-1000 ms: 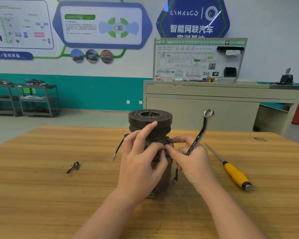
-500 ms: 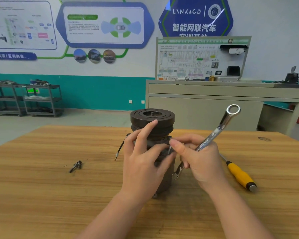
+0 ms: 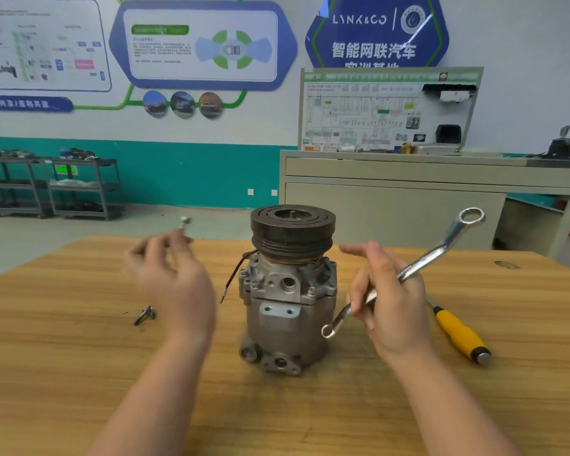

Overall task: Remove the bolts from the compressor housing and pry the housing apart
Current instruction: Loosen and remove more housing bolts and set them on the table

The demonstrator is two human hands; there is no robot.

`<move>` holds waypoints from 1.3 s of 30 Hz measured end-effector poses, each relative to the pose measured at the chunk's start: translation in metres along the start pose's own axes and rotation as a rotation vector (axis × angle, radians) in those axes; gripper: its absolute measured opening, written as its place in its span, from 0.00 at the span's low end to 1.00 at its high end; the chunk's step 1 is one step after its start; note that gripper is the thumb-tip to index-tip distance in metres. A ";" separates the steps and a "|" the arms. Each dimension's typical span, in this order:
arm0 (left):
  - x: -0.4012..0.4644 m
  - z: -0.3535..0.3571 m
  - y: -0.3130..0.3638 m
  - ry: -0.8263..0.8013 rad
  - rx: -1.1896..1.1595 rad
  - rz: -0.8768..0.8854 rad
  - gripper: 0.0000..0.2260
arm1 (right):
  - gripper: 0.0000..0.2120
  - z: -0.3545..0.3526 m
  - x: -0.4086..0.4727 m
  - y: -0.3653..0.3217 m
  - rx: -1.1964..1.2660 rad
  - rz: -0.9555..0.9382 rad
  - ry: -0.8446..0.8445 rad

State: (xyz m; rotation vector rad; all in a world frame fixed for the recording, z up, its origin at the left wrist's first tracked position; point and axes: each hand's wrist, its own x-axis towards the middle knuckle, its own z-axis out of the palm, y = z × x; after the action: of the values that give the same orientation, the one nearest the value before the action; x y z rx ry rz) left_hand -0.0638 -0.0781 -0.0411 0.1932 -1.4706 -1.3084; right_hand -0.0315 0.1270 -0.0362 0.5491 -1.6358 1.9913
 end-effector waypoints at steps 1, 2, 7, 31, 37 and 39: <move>0.017 -0.007 -0.017 0.009 0.189 -0.177 0.16 | 0.16 -0.001 0.002 0.001 0.042 0.024 0.018; 0.032 -0.017 -0.033 0.011 0.370 -0.328 0.18 | 0.15 -0.002 0.003 0.002 0.078 0.043 0.028; 0.049 -0.042 -0.069 -0.012 0.693 -0.615 0.16 | 0.18 -0.001 0.003 0.005 0.182 0.031 0.023; 0.009 -0.003 -0.021 -0.585 -0.137 -0.224 0.19 | 0.09 0.010 -0.003 0.003 0.074 -0.143 0.334; -0.013 0.006 -0.018 -0.953 -0.157 -0.287 0.35 | 0.13 0.015 -0.012 0.001 -0.105 -0.303 0.270; -0.009 0.006 -0.020 -0.950 -0.212 -0.375 0.32 | 0.13 0.017 -0.012 0.001 -0.150 -0.342 0.321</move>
State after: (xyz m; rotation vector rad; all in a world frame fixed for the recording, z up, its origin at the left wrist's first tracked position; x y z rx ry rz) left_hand -0.0748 -0.0756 -0.0611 -0.3664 -2.1158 -1.9985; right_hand -0.0231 0.1082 -0.0406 0.3972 -1.3761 1.5990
